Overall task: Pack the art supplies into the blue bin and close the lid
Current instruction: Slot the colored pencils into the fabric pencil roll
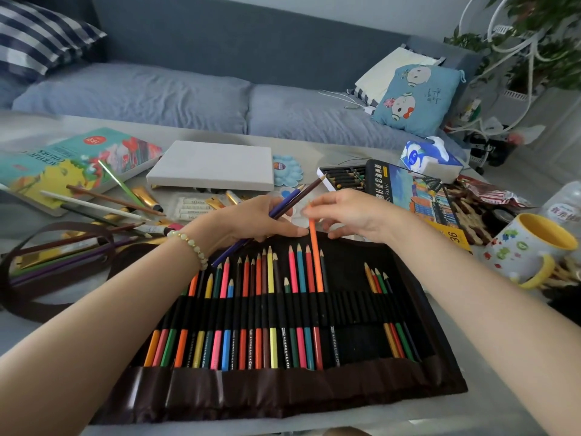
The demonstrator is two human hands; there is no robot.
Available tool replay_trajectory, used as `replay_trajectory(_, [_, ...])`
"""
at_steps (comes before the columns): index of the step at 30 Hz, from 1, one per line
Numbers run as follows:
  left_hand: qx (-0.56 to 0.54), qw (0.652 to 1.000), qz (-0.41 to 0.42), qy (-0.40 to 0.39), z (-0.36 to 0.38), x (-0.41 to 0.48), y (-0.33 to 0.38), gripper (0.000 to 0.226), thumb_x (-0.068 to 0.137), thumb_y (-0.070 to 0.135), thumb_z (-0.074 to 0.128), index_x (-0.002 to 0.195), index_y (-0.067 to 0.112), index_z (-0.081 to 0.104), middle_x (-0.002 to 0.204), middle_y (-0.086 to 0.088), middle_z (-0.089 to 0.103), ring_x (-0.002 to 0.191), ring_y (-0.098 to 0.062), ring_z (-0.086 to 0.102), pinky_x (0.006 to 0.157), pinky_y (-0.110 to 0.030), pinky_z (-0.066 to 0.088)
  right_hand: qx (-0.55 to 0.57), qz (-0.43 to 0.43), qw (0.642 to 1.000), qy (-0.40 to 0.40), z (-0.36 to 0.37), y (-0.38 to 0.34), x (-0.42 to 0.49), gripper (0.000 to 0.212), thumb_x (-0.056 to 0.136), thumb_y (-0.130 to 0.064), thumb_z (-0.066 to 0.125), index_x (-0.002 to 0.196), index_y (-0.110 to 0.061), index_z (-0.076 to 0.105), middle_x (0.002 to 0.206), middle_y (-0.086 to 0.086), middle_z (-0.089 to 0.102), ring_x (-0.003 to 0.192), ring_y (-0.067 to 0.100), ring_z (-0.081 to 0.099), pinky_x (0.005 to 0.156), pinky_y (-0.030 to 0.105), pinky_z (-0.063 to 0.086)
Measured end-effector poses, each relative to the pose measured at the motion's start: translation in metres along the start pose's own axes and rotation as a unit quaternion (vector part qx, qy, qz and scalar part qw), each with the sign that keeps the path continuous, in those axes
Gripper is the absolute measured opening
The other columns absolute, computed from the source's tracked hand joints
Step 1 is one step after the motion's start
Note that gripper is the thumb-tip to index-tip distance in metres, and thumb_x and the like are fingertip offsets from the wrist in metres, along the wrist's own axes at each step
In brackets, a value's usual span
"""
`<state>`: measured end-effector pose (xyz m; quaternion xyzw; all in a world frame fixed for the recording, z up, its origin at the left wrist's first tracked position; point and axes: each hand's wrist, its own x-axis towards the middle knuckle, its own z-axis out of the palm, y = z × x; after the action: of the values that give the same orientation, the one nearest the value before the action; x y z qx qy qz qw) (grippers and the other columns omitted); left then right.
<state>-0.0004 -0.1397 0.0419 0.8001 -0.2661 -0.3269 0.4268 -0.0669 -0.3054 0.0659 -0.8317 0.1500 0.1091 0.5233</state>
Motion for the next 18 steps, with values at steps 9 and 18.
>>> replay_trajectory(9, [-0.015, 1.000, -0.011, 0.008, 0.001, 0.005, -0.007, 0.053, 0.078, 0.034, 0.074, 0.119, 0.013, 0.049, 0.075, 0.000, 0.051, 0.062, -0.009, 0.045, 0.056, -0.022, 0.037, 0.026, 0.014, 0.999, -0.036, -0.005, 0.009, -0.008, 0.006, 0.088, -0.015, 0.064, 0.087, -0.009, 0.063, 0.056, -0.008, 0.055, 0.044, 0.003, 0.035, 0.036, 0.012, 0.025])
replay_trajectory(18, [0.004, 1.000, -0.011, 0.008, 0.001, 0.010, -0.015, 0.038, 0.082, 0.038, 0.071, 0.108, 0.016, 0.055, 0.077, -0.004, 0.054, 0.063, -0.011, 0.045, 0.053, -0.020, 0.038, -0.110, -0.040, 0.988, -0.105, -0.002, 0.020, -0.028, 0.022, 0.092, -0.028, 0.059, 0.093, -0.006, 0.063, 0.059, -0.008, 0.049, 0.041, 0.006, 0.030, 0.038, 0.016, 0.020])
